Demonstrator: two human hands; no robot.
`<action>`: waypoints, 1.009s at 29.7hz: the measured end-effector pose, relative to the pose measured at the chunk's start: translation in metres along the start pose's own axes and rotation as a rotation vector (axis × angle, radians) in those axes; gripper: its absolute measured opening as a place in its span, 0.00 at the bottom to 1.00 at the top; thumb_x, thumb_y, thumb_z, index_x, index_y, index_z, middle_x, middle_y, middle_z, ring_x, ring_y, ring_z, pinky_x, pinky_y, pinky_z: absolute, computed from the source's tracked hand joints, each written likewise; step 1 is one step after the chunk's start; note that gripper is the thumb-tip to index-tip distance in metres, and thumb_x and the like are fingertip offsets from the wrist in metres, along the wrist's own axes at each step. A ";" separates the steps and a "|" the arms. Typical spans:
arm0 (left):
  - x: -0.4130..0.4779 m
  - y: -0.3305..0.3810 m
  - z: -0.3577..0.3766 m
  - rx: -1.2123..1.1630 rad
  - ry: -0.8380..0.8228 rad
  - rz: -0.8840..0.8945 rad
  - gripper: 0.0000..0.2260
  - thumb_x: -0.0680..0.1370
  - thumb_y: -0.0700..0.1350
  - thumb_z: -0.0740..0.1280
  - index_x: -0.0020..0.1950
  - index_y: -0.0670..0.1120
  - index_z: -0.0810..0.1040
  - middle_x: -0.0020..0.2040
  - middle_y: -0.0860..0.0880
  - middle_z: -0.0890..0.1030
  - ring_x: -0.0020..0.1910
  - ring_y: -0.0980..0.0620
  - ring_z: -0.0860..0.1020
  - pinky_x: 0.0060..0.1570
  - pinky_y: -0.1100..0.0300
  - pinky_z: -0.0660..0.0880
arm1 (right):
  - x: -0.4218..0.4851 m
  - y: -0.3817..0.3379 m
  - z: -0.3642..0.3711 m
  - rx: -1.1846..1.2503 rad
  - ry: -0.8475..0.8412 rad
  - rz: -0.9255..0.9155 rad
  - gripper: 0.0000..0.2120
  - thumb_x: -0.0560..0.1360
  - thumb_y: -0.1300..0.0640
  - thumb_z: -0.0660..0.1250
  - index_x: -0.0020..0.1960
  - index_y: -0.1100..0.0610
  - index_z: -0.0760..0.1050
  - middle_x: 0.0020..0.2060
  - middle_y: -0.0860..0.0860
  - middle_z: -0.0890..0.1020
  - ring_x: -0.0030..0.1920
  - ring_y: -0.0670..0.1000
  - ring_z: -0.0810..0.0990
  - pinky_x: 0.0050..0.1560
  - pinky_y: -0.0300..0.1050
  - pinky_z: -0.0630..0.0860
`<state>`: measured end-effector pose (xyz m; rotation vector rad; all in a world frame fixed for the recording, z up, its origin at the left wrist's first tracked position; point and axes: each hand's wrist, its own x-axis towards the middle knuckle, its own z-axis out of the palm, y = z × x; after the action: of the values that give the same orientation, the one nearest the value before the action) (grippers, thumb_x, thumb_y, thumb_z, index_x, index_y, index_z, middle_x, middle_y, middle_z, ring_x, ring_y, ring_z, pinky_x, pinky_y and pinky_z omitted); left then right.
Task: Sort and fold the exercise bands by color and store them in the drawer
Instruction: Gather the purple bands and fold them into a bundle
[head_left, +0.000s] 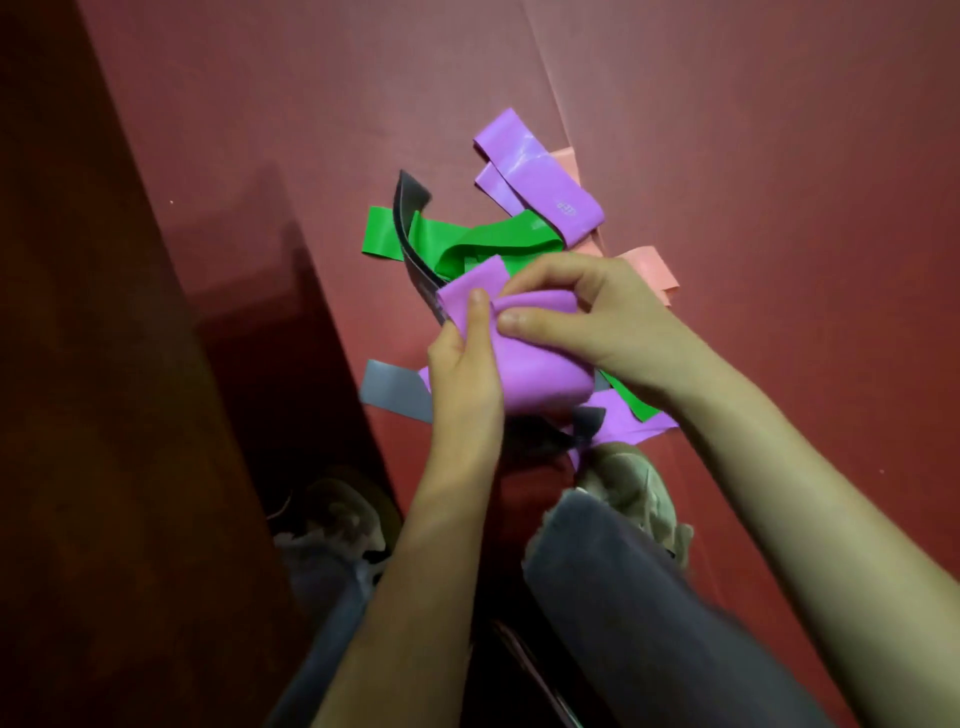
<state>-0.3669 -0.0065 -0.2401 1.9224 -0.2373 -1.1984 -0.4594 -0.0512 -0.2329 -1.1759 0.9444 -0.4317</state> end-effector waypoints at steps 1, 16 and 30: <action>-0.001 0.001 0.000 -0.002 -0.021 -0.063 0.12 0.80 0.48 0.54 0.54 0.47 0.75 0.50 0.46 0.78 0.51 0.51 0.75 0.56 0.56 0.73 | 0.002 0.002 0.004 -0.026 0.043 -0.049 0.13 0.68 0.63 0.70 0.36 0.44 0.76 0.31 0.35 0.80 0.37 0.33 0.76 0.44 0.26 0.70; 0.001 0.002 0.007 0.126 -0.321 0.014 0.10 0.80 0.45 0.56 0.42 0.53 0.74 0.40 0.55 0.78 0.39 0.59 0.76 0.41 0.71 0.74 | 0.008 0.016 -0.021 0.008 0.067 0.076 0.23 0.70 0.71 0.60 0.61 0.53 0.69 0.44 0.40 0.72 0.36 0.34 0.71 0.42 0.27 0.67; 0.002 0.007 0.026 0.182 -0.369 0.099 0.10 0.79 0.42 0.59 0.41 0.48 0.77 0.32 0.56 0.81 0.33 0.62 0.78 0.38 0.69 0.76 | 0.003 0.025 -0.023 -0.095 0.262 -0.123 0.35 0.69 0.66 0.61 0.70 0.45 0.52 0.59 0.53 0.65 0.58 0.49 0.70 0.64 0.50 0.69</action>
<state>-0.3851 -0.0267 -0.2413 1.8037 -0.6488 -1.5017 -0.4808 -0.0582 -0.2587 -1.2884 1.1312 -0.6574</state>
